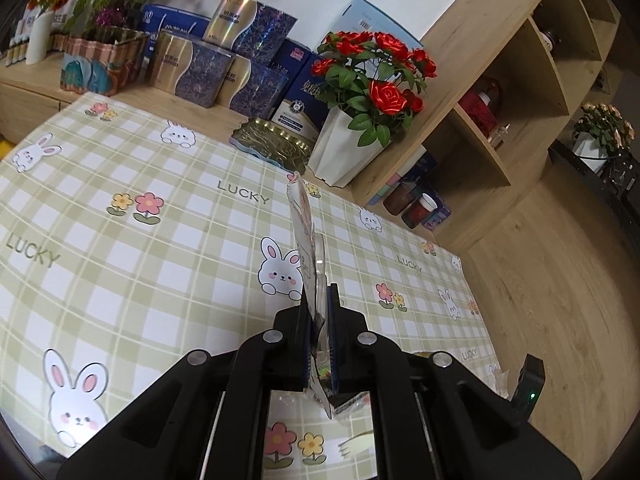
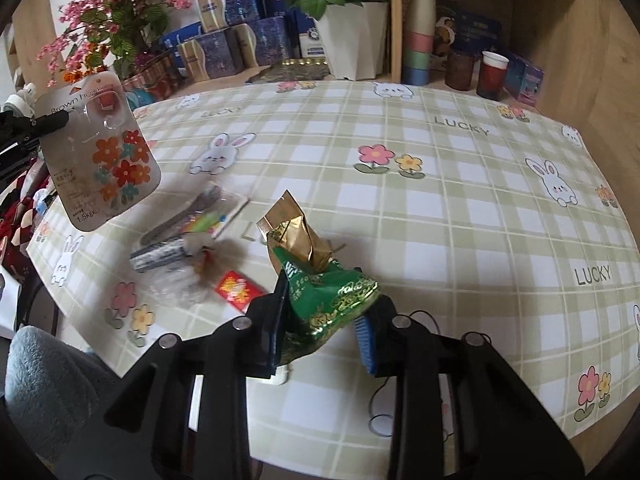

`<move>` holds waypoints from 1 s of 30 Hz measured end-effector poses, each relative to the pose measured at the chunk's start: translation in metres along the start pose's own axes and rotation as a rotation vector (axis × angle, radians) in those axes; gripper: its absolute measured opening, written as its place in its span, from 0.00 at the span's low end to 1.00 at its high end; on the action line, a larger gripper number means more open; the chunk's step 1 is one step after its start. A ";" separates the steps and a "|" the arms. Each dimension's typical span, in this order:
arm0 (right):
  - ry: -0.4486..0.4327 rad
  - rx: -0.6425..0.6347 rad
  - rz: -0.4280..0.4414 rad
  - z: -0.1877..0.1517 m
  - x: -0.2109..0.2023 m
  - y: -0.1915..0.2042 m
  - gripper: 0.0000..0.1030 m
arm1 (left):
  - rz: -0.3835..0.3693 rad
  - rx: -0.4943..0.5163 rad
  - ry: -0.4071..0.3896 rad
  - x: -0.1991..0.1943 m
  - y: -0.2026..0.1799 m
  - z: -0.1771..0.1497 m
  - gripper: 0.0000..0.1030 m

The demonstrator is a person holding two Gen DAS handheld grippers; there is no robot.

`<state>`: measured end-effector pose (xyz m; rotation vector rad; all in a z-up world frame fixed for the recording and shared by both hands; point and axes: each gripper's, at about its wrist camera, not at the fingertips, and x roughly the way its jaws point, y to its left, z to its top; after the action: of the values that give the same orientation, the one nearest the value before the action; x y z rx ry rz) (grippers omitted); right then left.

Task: Collect trash
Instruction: 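Carry the green wrapper over the bin with the right tool while the left tool carries the clear bag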

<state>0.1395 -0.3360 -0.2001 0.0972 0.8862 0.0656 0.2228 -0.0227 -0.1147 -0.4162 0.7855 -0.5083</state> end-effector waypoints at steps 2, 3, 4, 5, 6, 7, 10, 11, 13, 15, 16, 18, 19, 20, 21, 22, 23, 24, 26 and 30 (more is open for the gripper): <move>-0.008 -0.003 0.008 0.001 -0.007 0.007 0.31 | 0.000 0.007 -0.002 -0.007 -0.001 -0.002 0.07; -0.014 -0.005 0.013 0.001 -0.011 0.010 0.31 | -0.001 0.010 -0.002 -0.011 -0.001 -0.003 0.07; -0.017 -0.007 0.016 0.000 -0.014 0.012 0.31 | -0.003 0.014 -0.002 -0.016 -0.001 -0.004 0.07; -0.022 -0.012 0.021 0.000 -0.019 0.016 0.31 | -0.003 0.016 -0.002 -0.019 -0.001 -0.005 0.07; -0.025 -0.016 0.024 0.000 -0.021 0.020 0.31 | -0.003 0.020 -0.002 -0.025 -0.001 -0.007 0.07; -0.028 -0.021 0.027 -0.001 -0.025 0.023 0.31 | -0.004 0.022 -0.001 -0.028 -0.001 -0.008 0.07; -0.037 -0.033 0.039 -0.004 -0.034 0.033 0.31 | -0.004 0.028 0.001 -0.039 -0.002 -0.014 0.07; -0.039 -0.035 0.045 -0.006 -0.037 0.036 0.31 | -0.006 0.030 0.000 -0.043 -0.002 -0.016 0.07; -0.041 -0.039 0.057 -0.010 -0.042 0.043 0.31 | -0.007 0.036 -0.003 -0.051 -0.003 -0.020 0.07; -0.043 -0.043 0.066 -0.013 -0.046 0.049 0.31 | -0.010 0.042 -0.005 -0.060 -0.005 -0.024 0.07; -0.044 -0.044 0.070 -0.014 -0.048 0.050 0.31 | -0.010 0.046 -0.005 -0.063 -0.006 -0.026 0.07; -0.048 -0.049 0.082 -0.018 -0.054 0.057 0.31 | -0.012 0.055 -0.003 -0.071 -0.007 -0.033 0.07; -0.050 -0.053 0.086 -0.020 -0.056 0.061 0.31 | -0.013 0.058 -0.002 -0.074 -0.008 -0.035 0.07; -0.052 -0.056 0.090 -0.022 -0.059 0.063 0.31 | -0.014 0.060 -0.001 -0.078 -0.009 -0.038 0.07; -0.053 -0.058 0.095 -0.024 -0.061 0.067 0.31 | -0.015 0.062 -0.001 -0.081 -0.009 -0.040 0.07; -0.054 -0.060 0.099 -0.025 -0.062 0.068 0.31 | -0.016 0.063 0.000 -0.086 -0.009 -0.044 0.07; -0.054 -0.065 0.106 -0.029 -0.065 0.073 0.31 | -0.018 0.063 0.000 -0.089 -0.009 -0.047 0.07; -0.053 -0.069 0.111 -0.031 -0.067 0.076 0.31 | -0.019 0.064 0.001 -0.092 -0.009 -0.050 0.07; -0.051 -0.081 0.119 -0.036 -0.070 0.083 0.31 | -0.020 0.065 0.001 -0.101 -0.008 -0.056 0.07; -0.045 -0.094 0.142 -0.049 -0.077 0.095 0.31 | -0.018 0.062 -0.002 -0.118 -0.007 -0.069 0.07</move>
<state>0.0516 -0.2468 -0.1612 0.0736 0.8296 0.2369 0.0985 0.0280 -0.0892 -0.3664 0.7628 -0.5475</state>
